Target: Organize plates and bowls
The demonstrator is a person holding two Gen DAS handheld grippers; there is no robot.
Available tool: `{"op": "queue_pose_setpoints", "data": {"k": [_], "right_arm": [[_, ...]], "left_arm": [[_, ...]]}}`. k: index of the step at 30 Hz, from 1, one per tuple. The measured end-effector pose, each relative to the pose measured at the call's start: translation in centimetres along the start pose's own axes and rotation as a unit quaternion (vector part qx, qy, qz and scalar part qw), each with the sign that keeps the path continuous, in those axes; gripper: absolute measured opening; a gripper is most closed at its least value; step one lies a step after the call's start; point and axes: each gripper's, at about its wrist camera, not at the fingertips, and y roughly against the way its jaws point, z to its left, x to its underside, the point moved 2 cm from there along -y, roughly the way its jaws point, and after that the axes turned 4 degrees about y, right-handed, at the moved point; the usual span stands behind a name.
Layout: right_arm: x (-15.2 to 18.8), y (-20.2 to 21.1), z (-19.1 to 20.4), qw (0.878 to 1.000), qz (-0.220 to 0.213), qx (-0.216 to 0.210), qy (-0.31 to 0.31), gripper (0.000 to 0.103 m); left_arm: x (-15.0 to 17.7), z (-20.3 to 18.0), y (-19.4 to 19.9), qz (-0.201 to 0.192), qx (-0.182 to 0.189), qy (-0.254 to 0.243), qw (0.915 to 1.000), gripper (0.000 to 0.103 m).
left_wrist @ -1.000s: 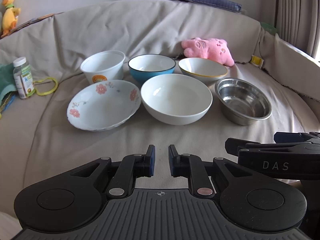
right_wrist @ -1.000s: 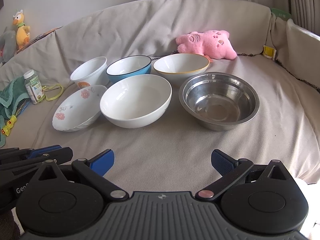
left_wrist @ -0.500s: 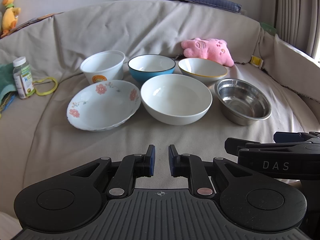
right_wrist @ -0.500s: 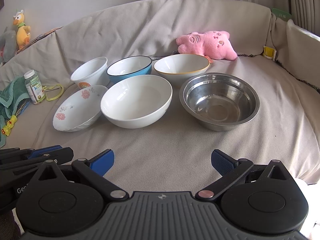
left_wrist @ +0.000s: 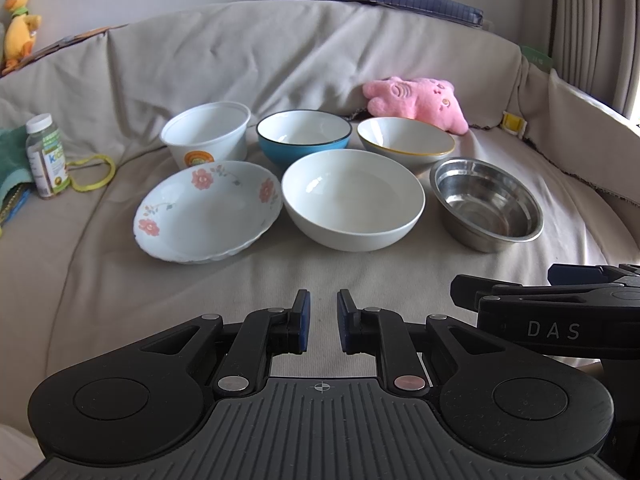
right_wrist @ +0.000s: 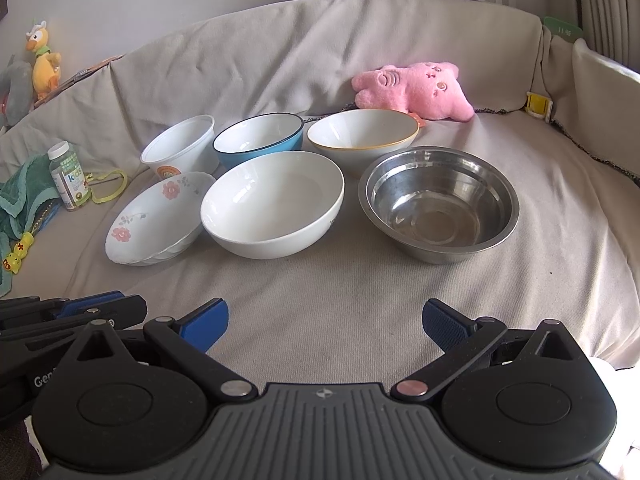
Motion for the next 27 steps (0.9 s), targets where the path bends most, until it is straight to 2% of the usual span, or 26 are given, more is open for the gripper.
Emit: {"op": "queue_pose_setpoints", "data": {"k": [10, 16, 20, 24, 27], "right_arm": [[-0.3, -0.1, 0.2, 1.0, -0.002, 0.003, 0.002, 0.103], [-0.8, -1.0, 0.2, 1.0, -0.002, 0.0, -0.006, 0.103], [-2.3, -1.8, 0.4, 1.0, 0.0, 0.002, -0.014, 0.103], [-5.5, -2.3, 1.0, 1.0, -0.009, 0.002, -0.016, 0.103], [-8.0, -3.0, 2.3, 0.999, -0.029, 0.025, 0.009, 0.103]], "left_arm": [[-0.1, -0.1, 0.0, 0.0, 0.002, 0.001, 1.0, 0.018], [-1.0, 1.1, -1.2, 0.003, 0.025, 0.009, 0.9996, 0.018], [-3.8, 3.2, -2.8, 0.011, 0.056, 0.038, 0.9977, 0.017], [-7.9, 5.4, -4.4, 0.014, 0.059, 0.057, 0.9966, 0.017], [-9.9, 7.8, -5.6, 0.011, 0.067, 0.081, 0.9944, 0.017]]}}
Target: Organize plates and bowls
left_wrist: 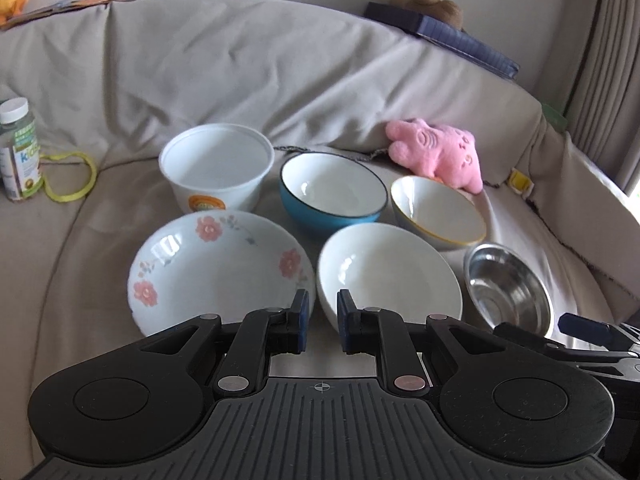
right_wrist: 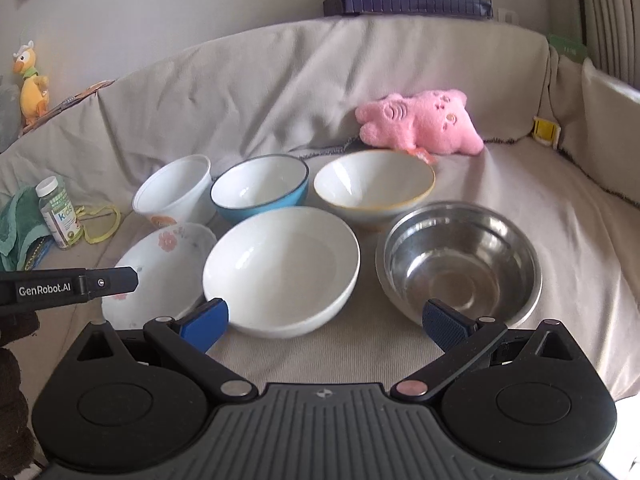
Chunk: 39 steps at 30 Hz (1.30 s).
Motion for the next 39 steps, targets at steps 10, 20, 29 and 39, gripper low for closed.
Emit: {"op": "queue_pose_setpoints", "data": {"k": [10, 20, 29, 39], "right_arm": [[-5.4, -5.3, 4.6, 0.999, 0.032, -0.013, 0.021, 0.103], [-10.4, -11.3, 12.7, 0.988, 0.091, -0.061, 0.108, 0.086], [-9.5, -18.7, 17.5, 0.965, 0.223, -0.091, 0.101, 0.056], [-8.9, -22.2, 16.4, 0.961, 0.248, -0.091, 0.077, 0.056]], "left_arm": [[-1.0, 11.3, -5.0, 0.05, 0.163, 0.199, 0.9651, 0.019], [-3.0, 17.2, -4.7, 0.035, 0.047, 0.155, 0.9861, 0.019], [-1.9, 20.4, -6.0, 0.055, 0.064, 0.199, 0.9765, 0.019], [-1.5, 21.0, -7.8, 0.066, 0.054, 0.219, 0.9721, 0.02]]}}
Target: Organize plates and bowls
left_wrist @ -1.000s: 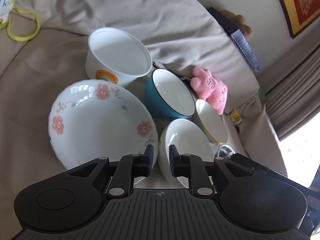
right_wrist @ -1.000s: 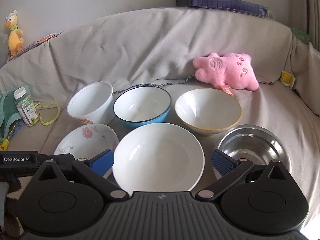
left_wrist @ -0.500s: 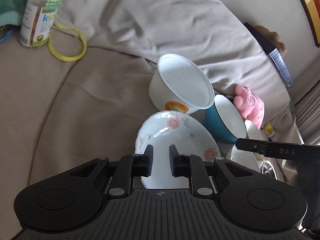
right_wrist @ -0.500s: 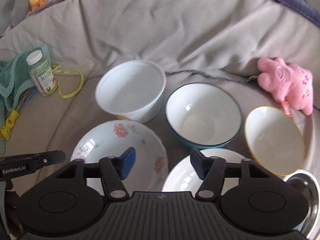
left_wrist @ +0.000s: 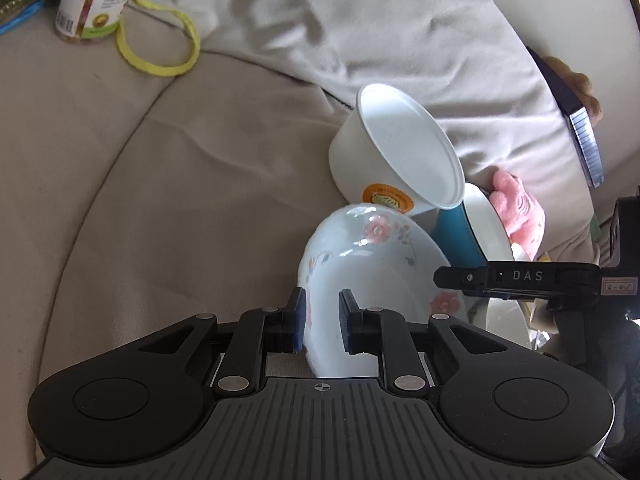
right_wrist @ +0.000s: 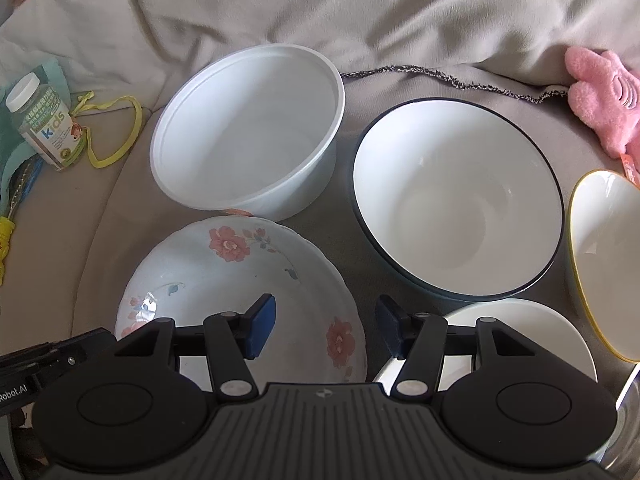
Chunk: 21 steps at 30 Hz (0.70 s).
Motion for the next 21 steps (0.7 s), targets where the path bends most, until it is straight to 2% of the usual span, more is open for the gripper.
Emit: {"op": "queue_pose_setpoints", "data": {"k": [3, 8, 10, 12, 17, 19, 21], "right_arm": [[-0.2, -0.9, -0.1, 1.0, 0.0, -0.008, -0.012, 0.056], [-0.5, -1.4, 0.4, 1.0, 0.002, -0.009, -0.02, 0.059], [-0.4, -1.3, 0.7, 1.0, -0.004, -0.006, -0.02, 0.062], [-0.2, -1.0, 0.7, 1.0, -0.009, -0.009, -0.026, 0.063], [0.3, -0.7, 0.6, 0.997, -0.003, -0.052, -0.051, 0.067], [0.6, -0.5, 0.6, 0.997, -0.008, -0.055, -0.056, 0.067], [0.9, 0.8, 0.5, 0.997, -0.037, -0.041, -0.053, 0.067]], "left_arm": [[-0.1, 0.1, -0.1, -0.002, -0.002, 0.004, 1.0, 0.02], [-0.2, 0.4, -0.2, -0.011, -0.041, -0.004, 0.9991, 0.02], [-0.1, 0.4, -0.7, 0.007, -0.025, -0.003, 0.9996, 0.02], [0.1, 0.4, -1.4, 0.025, -0.009, 0.002, 0.9996, 0.026], [-0.3, 0.1, -2.1, 0.019, -0.024, -0.001, 0.9995, 0.045], [-0.8, 0.3, -2.4, 0.012, -0.019, 0.001, 0.9998, 0.045], [-1.2, 0.5, -2.6, 0.009, -0.012, 0.011, 0.9998, 0.043]]}}
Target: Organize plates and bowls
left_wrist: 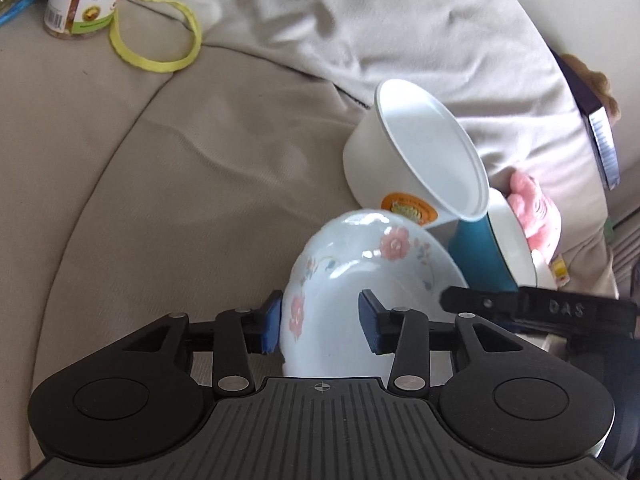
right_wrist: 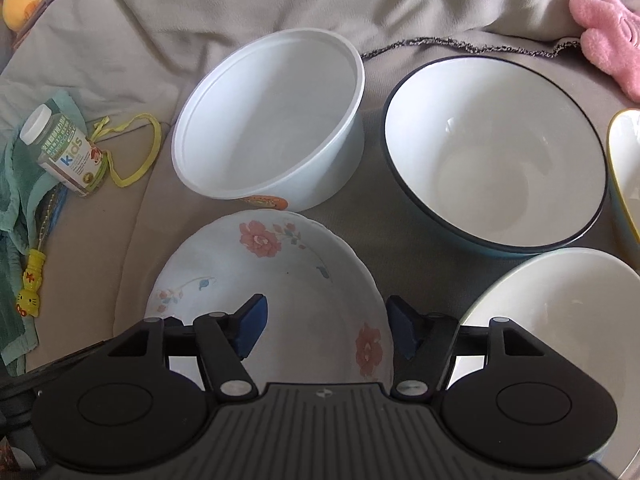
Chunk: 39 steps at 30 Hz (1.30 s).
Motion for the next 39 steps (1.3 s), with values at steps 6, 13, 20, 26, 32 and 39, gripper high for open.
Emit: {"op": "queue_pose_setpoints", "data": {"k": [6, 13, 20, 26, 32, 39], "right_arm": [[4.0, 8.8, -4.8, 0.997, -0.079, -0.001, -0.02, 0.075], [13.2, 13.1, -12.6, 0.987, -0.118, -0.006, -0.108, 0.075], [17.0, 11.6, -16.2, 0.969, -0.149, -0.035, -0.195, 0.075], [17.0, 8.6, -17.6, 0.961, -0.149, -0.052, -0.227, 0.075], [16.1, 6.7, -18.3, 0.959, -0.167, -0.047, -0.224, 0.053], [15.5, 4.7, -18.7, 0.962, -0.153, -0.071, -0.213, 0.037]], "left_arm": [[0.3, -3.7, 2.7, -0.083, -0.081, -0.077, 0.9902, 0.043], [3.6, -13.7, 1.0, -0.046, 0.032, -0.205, 0.9772, 0.043], [5.6, -19.8, -5.1, 0.002, 0.03, -0.256, 0.9661, 0.043], [5.1, -21.3, -7.7, 0.01, -0.033, -0.283, 0.9585, 0.043], [5.0, -21.3, -10.0, 0.046, -0.037, -0.278, 0.9587, 0.043], [6.3, -22.0, -12.1, 0.08, -0.047, -0.275, 0.9569, 0.041]]}}
